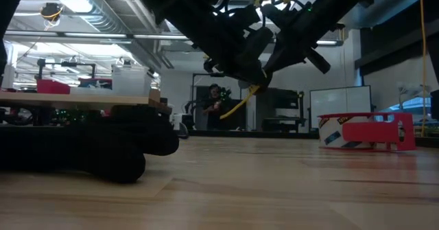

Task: Coil cords
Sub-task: Coil the yellow wire onto the spool

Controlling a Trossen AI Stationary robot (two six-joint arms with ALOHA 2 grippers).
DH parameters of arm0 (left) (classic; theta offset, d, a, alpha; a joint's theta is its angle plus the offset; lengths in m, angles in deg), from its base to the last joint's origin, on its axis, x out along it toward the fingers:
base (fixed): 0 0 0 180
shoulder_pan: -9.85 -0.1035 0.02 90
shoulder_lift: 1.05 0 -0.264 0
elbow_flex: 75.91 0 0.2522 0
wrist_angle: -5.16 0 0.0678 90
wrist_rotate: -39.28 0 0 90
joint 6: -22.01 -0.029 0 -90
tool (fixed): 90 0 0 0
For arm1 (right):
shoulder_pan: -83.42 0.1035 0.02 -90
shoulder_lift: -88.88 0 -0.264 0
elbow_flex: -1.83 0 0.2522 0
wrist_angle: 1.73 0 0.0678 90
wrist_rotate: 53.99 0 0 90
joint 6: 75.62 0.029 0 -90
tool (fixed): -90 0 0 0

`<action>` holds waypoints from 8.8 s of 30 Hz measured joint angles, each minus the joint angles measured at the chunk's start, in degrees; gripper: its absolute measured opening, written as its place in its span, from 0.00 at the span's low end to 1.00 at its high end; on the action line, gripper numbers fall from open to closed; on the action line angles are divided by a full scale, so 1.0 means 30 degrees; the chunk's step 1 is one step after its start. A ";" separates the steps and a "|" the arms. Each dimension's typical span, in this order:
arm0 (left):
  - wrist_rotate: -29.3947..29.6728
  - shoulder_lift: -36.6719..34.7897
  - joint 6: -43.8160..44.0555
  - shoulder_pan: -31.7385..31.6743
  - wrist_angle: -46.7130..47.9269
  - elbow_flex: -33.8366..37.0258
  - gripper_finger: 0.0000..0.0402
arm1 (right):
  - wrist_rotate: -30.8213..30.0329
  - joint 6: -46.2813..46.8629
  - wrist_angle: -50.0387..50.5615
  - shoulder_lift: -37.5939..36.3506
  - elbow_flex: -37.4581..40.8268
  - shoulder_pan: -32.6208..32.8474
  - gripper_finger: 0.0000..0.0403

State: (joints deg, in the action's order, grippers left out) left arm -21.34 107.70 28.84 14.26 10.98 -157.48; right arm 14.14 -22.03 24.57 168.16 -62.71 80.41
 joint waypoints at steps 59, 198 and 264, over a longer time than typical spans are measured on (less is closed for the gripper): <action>-0.0683 0.0000 0.3752 0.0543 0.5856 0.0036 0.06 | 0.0656 -0.0918 -0.0087 -0.1542 -0.0029 -0.0007 0.01; -0.7124 -0.2718 0.4241 -0.1443 0.8475 -0.2149 0.00 | 0.3946 0.1523 -0.4250 0.3223 0.0029 0.0007 0.01; -0.6129 -0.2725 0.4800 -0.0750 0.9437 -0.2157 0.00 | 0.2756 0.1480 -0.5325 0.3223 0.0007 -0.0007 0.01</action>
State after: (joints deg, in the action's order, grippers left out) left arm -39.73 99.52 43.24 12.00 39.29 -163.95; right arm 22.41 -17.59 8.59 177.83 -62.69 80.39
